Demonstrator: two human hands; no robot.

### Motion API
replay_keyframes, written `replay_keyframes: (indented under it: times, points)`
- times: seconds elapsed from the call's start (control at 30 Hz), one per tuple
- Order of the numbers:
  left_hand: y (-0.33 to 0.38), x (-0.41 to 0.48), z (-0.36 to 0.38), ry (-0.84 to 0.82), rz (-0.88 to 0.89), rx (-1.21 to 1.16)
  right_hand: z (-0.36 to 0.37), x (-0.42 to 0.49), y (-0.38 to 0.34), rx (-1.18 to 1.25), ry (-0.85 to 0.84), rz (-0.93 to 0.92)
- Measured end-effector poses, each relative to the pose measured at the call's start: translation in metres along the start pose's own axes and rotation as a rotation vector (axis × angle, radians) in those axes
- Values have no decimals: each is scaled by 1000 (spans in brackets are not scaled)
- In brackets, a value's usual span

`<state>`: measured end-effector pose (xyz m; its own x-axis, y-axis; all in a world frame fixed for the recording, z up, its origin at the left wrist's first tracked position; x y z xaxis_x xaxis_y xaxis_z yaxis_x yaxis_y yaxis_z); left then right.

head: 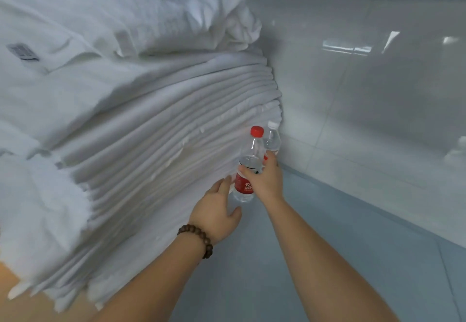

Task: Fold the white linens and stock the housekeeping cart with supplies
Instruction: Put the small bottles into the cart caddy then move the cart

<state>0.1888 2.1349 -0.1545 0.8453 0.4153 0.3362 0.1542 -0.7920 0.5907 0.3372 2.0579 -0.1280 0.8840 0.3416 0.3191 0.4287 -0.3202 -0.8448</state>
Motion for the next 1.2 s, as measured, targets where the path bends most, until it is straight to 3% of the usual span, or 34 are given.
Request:
replay_keyframes:
  times: [0.2,0.5,0.9,1.2]
  points:
    - [-17,-5,5,-30,-46,-50,11,15,12,-97,63,18]
    - [-21,-13,-1,-87,-182,-184,-12,1,1,8,58,-16]
    - [48,-49,-64,-95,-335,-506,-102,-75,-116,61,-88,16]
    - [92,-114,-135,-41,-349,-564,-137,-140,-200,63,-160,41]
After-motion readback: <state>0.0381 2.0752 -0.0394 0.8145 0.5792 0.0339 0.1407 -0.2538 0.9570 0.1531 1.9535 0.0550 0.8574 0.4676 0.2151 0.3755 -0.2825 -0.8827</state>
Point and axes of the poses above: each hand's wrist, its own x-axis towards the middle knuckle, its own z-axis out of the palm, y = z × x, the point moved 5 cm from there along x, towards the middle knuckle
